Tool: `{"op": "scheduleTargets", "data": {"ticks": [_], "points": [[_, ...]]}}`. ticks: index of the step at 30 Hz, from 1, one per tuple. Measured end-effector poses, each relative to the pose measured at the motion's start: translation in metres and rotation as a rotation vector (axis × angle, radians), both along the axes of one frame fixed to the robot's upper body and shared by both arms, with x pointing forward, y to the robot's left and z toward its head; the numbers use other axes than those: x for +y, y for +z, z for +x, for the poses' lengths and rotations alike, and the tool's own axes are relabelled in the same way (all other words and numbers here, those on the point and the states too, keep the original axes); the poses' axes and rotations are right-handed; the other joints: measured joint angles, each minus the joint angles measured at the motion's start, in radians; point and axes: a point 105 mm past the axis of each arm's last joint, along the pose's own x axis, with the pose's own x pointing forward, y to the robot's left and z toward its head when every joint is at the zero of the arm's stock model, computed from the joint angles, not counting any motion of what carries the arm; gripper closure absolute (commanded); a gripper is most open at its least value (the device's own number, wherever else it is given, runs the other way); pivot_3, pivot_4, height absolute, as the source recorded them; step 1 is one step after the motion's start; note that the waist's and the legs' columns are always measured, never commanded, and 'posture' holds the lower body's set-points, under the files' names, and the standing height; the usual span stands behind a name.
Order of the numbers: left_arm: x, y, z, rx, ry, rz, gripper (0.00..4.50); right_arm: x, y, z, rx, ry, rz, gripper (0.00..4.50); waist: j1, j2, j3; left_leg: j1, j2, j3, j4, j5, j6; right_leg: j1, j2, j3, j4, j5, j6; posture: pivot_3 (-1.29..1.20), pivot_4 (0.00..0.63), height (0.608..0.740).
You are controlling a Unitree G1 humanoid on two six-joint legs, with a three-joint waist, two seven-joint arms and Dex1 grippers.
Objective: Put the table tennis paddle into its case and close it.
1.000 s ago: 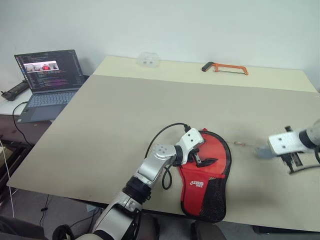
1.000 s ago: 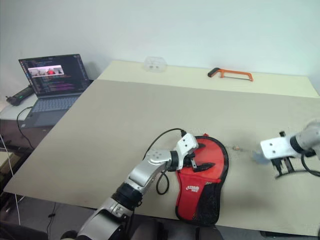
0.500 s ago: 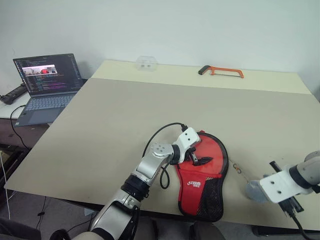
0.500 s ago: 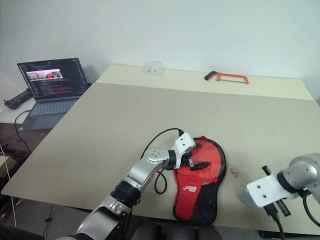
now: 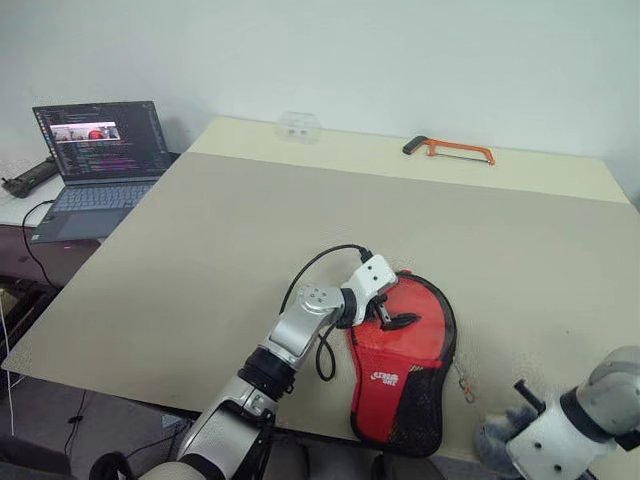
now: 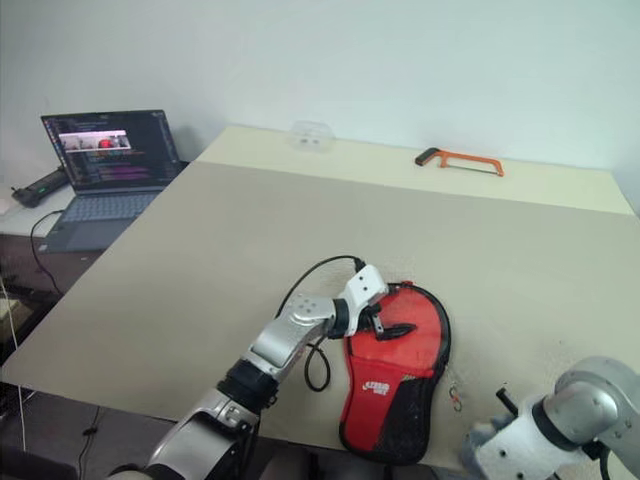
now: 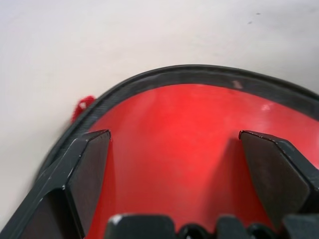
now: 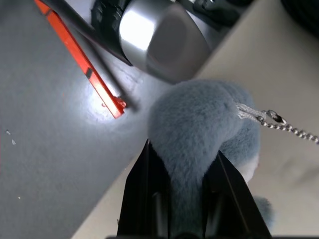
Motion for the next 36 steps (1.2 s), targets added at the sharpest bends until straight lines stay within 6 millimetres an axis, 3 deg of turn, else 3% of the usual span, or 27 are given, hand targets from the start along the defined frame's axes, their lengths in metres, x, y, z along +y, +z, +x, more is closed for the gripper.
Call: {"op": "scheduleTargets", "data": {"ticks": [7,14,16,18,22,35,36], "points": [[0.000,-0.002,-0.001,0.002,0.000,0.019,0.00,0.011,-0.006,-0.018,0.062,0.011,0.032,4.30,0.008,-0.002,-0.010,0.000,0.000,-0.019,-0.002,-0.002,-0.004,0.016,0.009,0.004,-0.010,-0.012,-0.005,0.00,0.150,0.740],[0.001,-0.003,-0.002,0.015,0.000,0.026,0.00,0.024,-0.016,-0.034,0.145,-0.003,0.083,4.30,0.009,-0.009,-0.016,0.001,0.000,-0.031,-0.012,-0.002,-0.004,0.020,0.013,0.001,-0.009,-0.017,-0.012,0.00,0.150,0.740],[0.000,-0.002,-0.002,0.011,-0.004,0.024,0.00,0.035,-0.020,-0.054,0.245,0.020,0.131,4.31,0.009,-0.007,-0.014,0.000,0.000,-0.034,-0.012,-0.002,-0.004,0.021,0.015,0.001,-0.009,-0.018,-0.013,0.00,0.150,0.740],[0.001,0.001,-0.002,0.003,-0.004,0.020,0.00,0.034,-0.027,-0.075,0.387,0.004,0.123,4.33,0.007,0.005,-0.006,-0.002,-0.004,-0.031,-0.010,-0.002,-0.005,0.020,0.014,0.006,-0.007,-0.019,-0.012,0.00,0.150,0.740],[0.002,-0.002,0.000,0.004,0.016,0.026,0.00,0.034,-0.026,-0.079,0.419,-0.006,0.118,4.33,-0.004,0.011,-0.001,0.003,-0.007,-0.028,-0.008,-0.001,-0.006,0.026,0.009,0.009,-0.005,-0.018,-0.007,0.00,0.150,0.740],[0.001,-0.002,-0.001,0.006,0.015,0.020,0.00,0.028,-0.020,-0.082,0.414,0.015,0.104,4.33,-0.013,0.012,0.001,0.001,-0.011,-0.034,-0.001,-0.001,-0.008,0.028,0.007,0.005,-0.006,-0.017,-0.004,0.00,0.150,0.740],[0.000,-0.002,-0.001,0.006,0.015,0.019,0.00,0.024,-0.020,-0.081,0.412,0.014,0.084,3.98,-0.014,0.013,0.001,0.001,-0.011,-0.034,-0.001,-0.001,-0.008,0.028,0.007,0.005,-0.006,-0.017,-0.004,0.00,0.150,0.740]]}}
